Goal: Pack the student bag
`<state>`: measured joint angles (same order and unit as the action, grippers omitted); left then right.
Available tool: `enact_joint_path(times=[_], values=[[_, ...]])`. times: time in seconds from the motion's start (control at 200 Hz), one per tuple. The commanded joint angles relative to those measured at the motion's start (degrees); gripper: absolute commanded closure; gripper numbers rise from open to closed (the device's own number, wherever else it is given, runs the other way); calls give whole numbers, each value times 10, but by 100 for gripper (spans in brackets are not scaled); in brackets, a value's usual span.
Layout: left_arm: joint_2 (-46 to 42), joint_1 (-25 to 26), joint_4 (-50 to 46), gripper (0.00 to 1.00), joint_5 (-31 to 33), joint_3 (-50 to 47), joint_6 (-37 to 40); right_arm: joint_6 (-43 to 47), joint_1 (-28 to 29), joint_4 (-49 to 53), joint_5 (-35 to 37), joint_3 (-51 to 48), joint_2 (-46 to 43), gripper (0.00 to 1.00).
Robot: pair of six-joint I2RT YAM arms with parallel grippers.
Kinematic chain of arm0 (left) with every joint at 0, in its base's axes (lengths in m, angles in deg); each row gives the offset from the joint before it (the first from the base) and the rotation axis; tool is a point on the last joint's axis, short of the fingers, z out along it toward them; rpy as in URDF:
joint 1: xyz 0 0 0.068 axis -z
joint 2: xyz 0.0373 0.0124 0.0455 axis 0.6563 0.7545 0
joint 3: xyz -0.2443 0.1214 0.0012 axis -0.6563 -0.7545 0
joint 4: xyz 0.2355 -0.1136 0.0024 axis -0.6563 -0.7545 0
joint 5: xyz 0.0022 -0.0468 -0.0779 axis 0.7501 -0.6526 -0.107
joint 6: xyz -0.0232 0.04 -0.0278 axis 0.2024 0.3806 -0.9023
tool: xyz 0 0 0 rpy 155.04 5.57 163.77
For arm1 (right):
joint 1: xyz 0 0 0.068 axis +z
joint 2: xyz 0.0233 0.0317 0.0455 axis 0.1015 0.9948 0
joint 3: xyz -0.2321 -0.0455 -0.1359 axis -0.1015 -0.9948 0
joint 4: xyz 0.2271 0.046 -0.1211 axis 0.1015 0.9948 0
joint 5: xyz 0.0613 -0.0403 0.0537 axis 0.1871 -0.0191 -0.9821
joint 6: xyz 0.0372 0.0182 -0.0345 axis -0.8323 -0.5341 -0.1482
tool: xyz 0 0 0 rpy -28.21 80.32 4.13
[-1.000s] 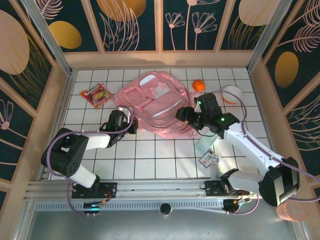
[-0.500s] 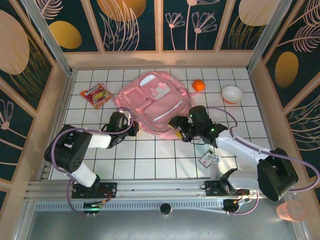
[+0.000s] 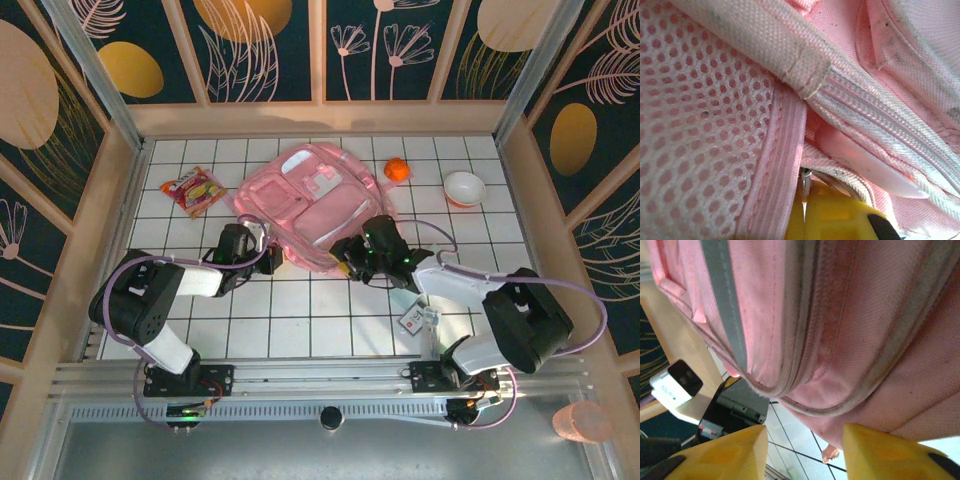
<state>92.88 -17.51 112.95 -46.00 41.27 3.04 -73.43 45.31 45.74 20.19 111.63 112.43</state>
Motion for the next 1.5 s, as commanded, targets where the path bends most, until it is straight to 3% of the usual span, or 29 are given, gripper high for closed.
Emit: enact_joint_path(times=[0.0, 0.12, 0.345, 0.525, 0.826, 1.061, 1.241, 1.321, 1.496], values=[[-17, 0, 8, 100, -18, 7, 14, -9, 6, -47, 31, 12, 15, 64], [-21, 0, 6, 100, -13, 6, 12, -8, 6, -49, 38, 18, 22, 68], [-21, 0, -1, 100, 8, 2, 15, 18, 8, 79, 75, 28, -37, 51], [-22, 0, 2, 100, 19, 1, 13, -3, 11, 108, 47, -12, -80, 41], [-16, 0, 8, 100, 17, 7, 11, -19, 11, 14, 13, -16, -21, 39], [-18, 0, -7, 100, 15, 18, 24, -18, 10, -46, 11, 22, 45, 68], [-29, 0, -38, 100, 10, 27, 48, -9, 8, -39, 63, 38, 31, 95], [-42, 0, -63, 100, -1, 28, 66, 2, -2, -48, 75, 49, 28, 100], [-65, 0, -102, 99, -35, 37, 90, 20, -7, -84, 96, 89, 48, 100]])
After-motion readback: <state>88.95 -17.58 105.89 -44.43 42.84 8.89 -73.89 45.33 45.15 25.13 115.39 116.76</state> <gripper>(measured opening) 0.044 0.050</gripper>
